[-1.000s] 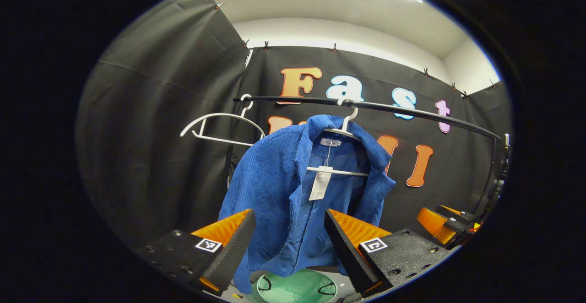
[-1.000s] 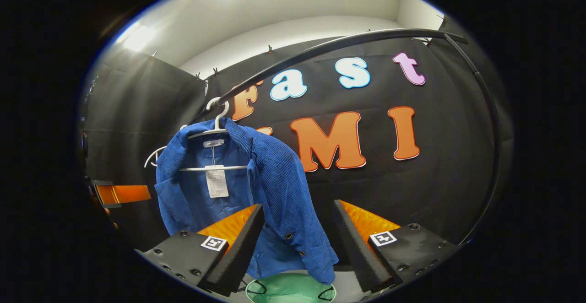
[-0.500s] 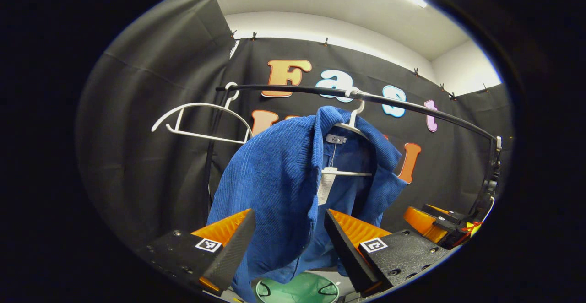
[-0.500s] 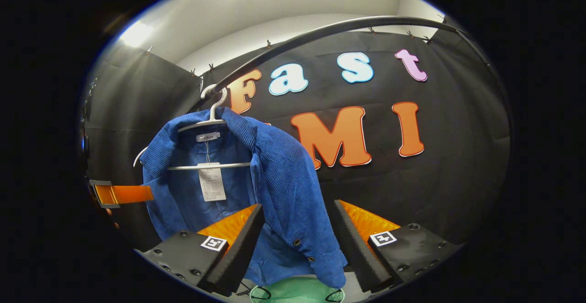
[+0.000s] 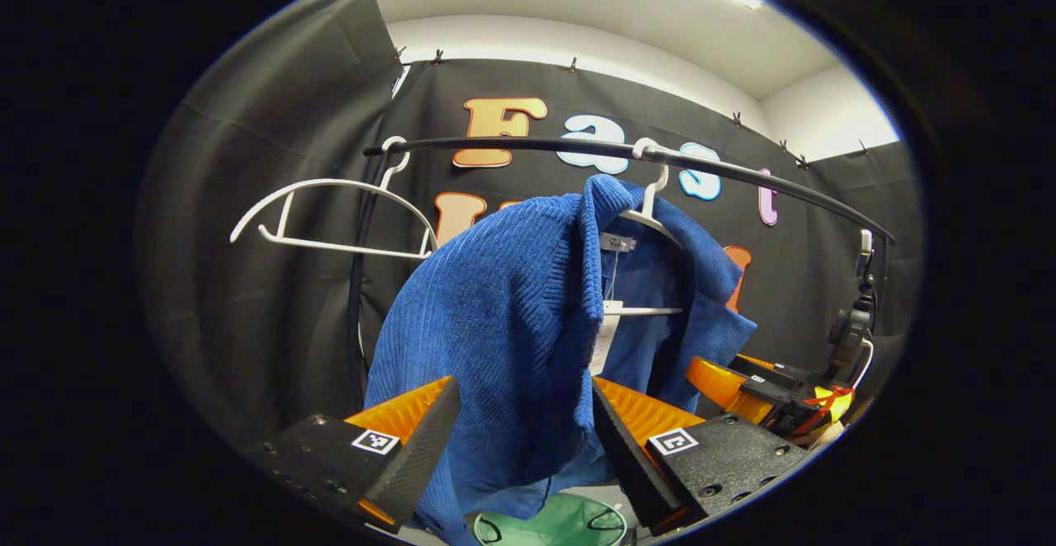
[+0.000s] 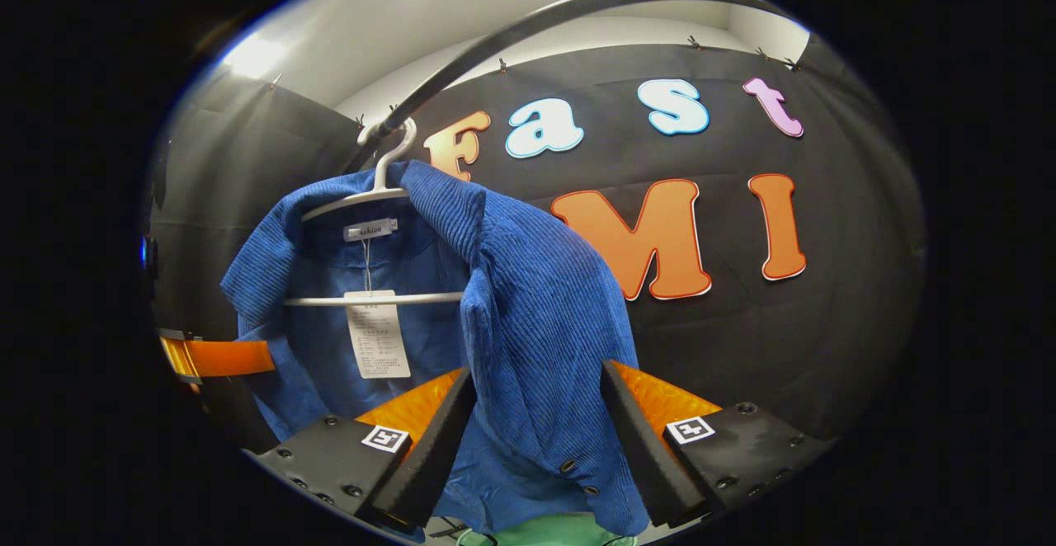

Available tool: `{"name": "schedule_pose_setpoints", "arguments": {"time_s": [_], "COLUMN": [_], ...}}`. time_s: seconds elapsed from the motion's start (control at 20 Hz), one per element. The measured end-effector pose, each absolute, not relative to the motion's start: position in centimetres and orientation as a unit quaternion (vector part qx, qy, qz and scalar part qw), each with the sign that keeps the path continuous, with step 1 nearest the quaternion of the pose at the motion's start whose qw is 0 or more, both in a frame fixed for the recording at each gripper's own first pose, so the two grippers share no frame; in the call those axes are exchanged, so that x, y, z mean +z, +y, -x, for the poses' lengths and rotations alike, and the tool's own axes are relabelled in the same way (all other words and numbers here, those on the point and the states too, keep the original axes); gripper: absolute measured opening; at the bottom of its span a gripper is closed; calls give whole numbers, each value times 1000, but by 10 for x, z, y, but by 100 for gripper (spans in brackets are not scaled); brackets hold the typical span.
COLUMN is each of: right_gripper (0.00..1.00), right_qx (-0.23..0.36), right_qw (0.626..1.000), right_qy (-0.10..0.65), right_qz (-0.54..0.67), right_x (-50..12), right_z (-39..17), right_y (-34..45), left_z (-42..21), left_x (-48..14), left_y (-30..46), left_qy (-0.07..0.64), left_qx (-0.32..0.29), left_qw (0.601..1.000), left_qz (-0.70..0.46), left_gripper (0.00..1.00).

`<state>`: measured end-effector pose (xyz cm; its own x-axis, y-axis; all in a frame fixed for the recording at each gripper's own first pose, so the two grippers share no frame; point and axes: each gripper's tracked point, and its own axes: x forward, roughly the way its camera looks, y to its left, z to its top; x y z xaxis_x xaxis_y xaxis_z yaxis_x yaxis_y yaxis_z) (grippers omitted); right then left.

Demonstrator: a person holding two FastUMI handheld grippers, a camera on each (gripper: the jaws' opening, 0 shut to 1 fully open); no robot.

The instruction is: Grasp the clothes on the hanger with both hands and then place them into the laundry hamper below.

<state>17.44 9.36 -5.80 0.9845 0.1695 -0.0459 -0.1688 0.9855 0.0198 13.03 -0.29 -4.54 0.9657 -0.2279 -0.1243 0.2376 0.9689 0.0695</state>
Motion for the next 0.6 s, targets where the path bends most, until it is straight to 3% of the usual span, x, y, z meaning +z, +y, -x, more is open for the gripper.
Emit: {"name": "schedule_pose_setpoints", "arguments": {"time_s": [0.2,0.25,0.3,0.35,0.4,0.45,0.5,0.55,0.6], "right_gripper": [98,89,98,89,98,94,82,91,81], "right_qx": [80,79,82,86,88,90,92,97,102], "right_qw": [996,996,995,994,994,993,992,991,989], "right_qy": [32,30,28,25,25,28,33,38,42], "right_qz": [-33,-41,-50,-59,-66,-73,-80,-88,-96], "right_x": [-62,-60,-59,-56,-57,-59,-60,-61,-62], "right_z": [-195,-198,-201,-204,-207,-210,-213,-215,-216], "right_y": [89,88,89,91,91,90,90,91,93], "left_z": [-140,-142,-143,-146,-148,-150,-151,-153,-155], "left_x": [-46,-48,-48,-49,-49,-50,-50,-50,-50], "left_y": [-4,-4,-6,-8,-9,-10,-10,-9,-8], "left_qy": [53,55,55,55,53,52,52,52,52], "left_qx": [-113,-112,-113,-114,-115,-115,-113,-110,-108], "left_qw": [991,990,990,990,990,990,990,991,991], "left_qz": [-57,-60,-62,-62,-62,-61,-62,-63,-65], "left_gripper": [95,92,94,89,89,84,80,70,65]}}
